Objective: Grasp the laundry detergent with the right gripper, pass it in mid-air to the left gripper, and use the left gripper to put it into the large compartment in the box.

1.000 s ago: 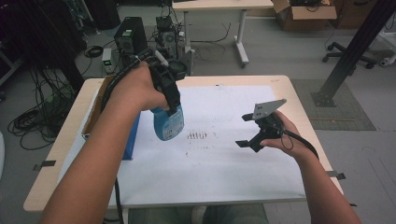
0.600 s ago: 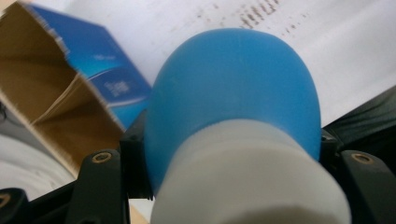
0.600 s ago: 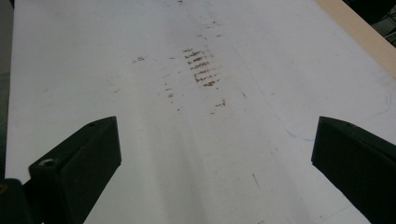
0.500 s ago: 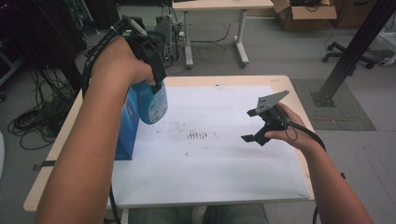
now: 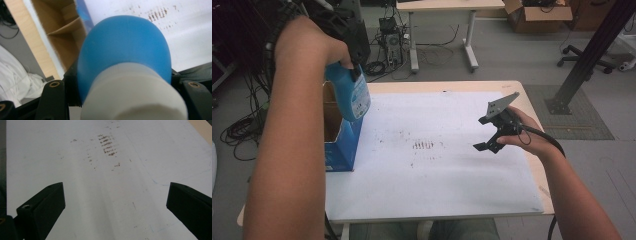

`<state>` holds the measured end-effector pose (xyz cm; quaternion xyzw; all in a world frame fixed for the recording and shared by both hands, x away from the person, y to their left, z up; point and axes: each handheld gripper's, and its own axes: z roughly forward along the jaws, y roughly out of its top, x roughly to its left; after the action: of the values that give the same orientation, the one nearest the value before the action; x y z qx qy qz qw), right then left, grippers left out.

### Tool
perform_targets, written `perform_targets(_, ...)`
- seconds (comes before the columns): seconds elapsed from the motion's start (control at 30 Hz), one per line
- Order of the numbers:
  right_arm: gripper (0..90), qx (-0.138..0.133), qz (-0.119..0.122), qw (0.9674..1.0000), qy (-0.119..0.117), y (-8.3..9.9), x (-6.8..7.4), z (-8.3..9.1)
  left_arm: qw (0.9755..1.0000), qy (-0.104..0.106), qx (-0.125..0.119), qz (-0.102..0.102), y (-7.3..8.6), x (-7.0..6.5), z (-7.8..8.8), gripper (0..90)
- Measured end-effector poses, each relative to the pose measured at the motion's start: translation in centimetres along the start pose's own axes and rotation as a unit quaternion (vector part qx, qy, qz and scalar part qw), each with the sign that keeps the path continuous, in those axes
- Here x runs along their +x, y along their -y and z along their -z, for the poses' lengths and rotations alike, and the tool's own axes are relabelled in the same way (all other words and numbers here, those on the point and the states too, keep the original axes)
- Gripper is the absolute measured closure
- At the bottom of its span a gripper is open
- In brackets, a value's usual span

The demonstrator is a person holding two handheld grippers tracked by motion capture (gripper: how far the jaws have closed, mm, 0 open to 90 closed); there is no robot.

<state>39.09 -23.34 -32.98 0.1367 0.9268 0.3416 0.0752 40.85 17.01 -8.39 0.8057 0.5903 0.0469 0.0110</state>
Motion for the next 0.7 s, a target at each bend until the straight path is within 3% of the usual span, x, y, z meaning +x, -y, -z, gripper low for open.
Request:
perform_targets(0.17,2.1,0.016,0.005,0.9999,0.001,-0.4,-0.2,1.1,0.9988,-0.007,0.004,0.047,0.6,2.2,0.4,38.3)
perform_targets(0.4,2.2,0.038,0.005,0.9992,-0.001,-0.8,-0.5,2.0,0.9952,-0.016,0.010,0.096,1.7,5.0,0.4,38.3)
perform_targets(0.7,2.7,0.085,0.017,0.9962,-0.013,-2.0,-0.7,3.0,0.9935,-0.017,0.016,0.112,2.2,6.9,-0.4,38.3)
